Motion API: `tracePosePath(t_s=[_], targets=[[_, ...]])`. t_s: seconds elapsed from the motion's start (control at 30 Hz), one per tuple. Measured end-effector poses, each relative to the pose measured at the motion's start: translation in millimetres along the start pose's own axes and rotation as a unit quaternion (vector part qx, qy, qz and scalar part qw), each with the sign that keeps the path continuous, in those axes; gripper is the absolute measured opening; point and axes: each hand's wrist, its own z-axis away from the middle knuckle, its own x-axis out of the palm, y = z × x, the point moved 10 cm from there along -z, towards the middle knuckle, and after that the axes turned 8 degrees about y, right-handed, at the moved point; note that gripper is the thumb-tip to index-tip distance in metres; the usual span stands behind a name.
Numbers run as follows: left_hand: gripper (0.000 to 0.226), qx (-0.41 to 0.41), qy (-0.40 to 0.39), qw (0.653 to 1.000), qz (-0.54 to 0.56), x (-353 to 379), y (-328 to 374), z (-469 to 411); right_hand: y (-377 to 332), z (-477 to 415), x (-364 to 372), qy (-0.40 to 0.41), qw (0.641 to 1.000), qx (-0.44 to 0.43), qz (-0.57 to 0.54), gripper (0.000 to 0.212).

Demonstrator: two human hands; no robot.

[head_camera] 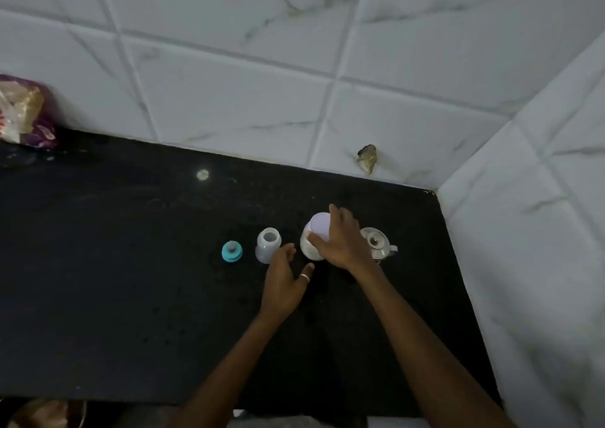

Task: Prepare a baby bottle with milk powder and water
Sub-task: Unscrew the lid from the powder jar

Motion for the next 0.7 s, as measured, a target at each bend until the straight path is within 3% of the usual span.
tracePosePath(t_s=[0.13, 0.37, 0.7], targets=[[0.068, -0.014, 0.002, 1.0, -0.009, 5, 5, -1, 2, -5, 12, -0.034, 0.999, -0.003, 0.038, 0.099], [0.055, -0.043, 0.004, 0.999, -0.025, 15, 5, -7, 1, -10, 11, 0.003, 0.995, -0.055, 0.077, 0.084], [0.098, -0.031, 0.053, 0.998, -0.024, 7, 16, 0, -8, -13, -52, 0.07, 0.996, -0.06, 0.003, 0.084]])
